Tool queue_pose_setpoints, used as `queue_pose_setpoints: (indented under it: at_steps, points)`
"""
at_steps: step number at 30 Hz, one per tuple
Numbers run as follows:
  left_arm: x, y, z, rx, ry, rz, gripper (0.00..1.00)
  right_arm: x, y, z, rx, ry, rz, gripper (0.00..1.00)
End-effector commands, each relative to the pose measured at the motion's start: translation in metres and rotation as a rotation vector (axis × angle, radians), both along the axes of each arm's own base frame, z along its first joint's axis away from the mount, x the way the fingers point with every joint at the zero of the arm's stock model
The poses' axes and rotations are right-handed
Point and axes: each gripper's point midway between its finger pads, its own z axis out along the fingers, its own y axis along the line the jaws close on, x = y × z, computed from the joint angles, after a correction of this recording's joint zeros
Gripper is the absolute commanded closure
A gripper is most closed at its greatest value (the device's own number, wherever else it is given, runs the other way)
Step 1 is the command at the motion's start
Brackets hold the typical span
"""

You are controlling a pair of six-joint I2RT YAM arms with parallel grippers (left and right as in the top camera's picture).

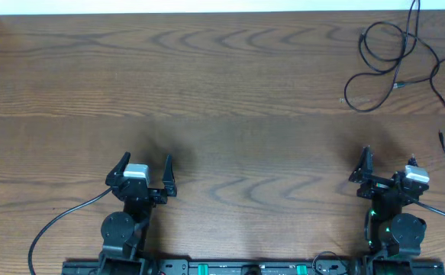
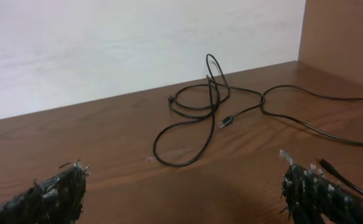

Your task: Untangle cables

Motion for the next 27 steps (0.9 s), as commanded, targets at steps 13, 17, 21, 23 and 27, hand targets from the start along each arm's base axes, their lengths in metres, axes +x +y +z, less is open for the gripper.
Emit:
queue_pose_setpoints:
  at_steps: [13,17,21,23,27]
  points:
    - [0.0,0.005,-0.018,0.02,0.05,0.023,0.05,0.001,0.014,0.0,-0.157,0.027,0.068,0.01]
    - [0.0,0.005,-0.018,0.02,0.05,0.023,0.05,0.001,0.014,0.0,-0.157,0.026,0.068,0.01]
    - [0.0,0.005,-0.018,0.02,0.05,0.023,0.05,0.002,0.015,0.0,-0.157,0.025,0.074,0.01]
    - [0.0,0.005,-0.018,0.02,0.05,0.023,0.05,0.002,0.016,0.0,-0.157,0.025,0.077,0.01]
    - [0.0,0.005,-0.018,0.02,0.05,0.023,0.05,0.002,0.016,0.0,-0.157,0.025,0.079,0.01]
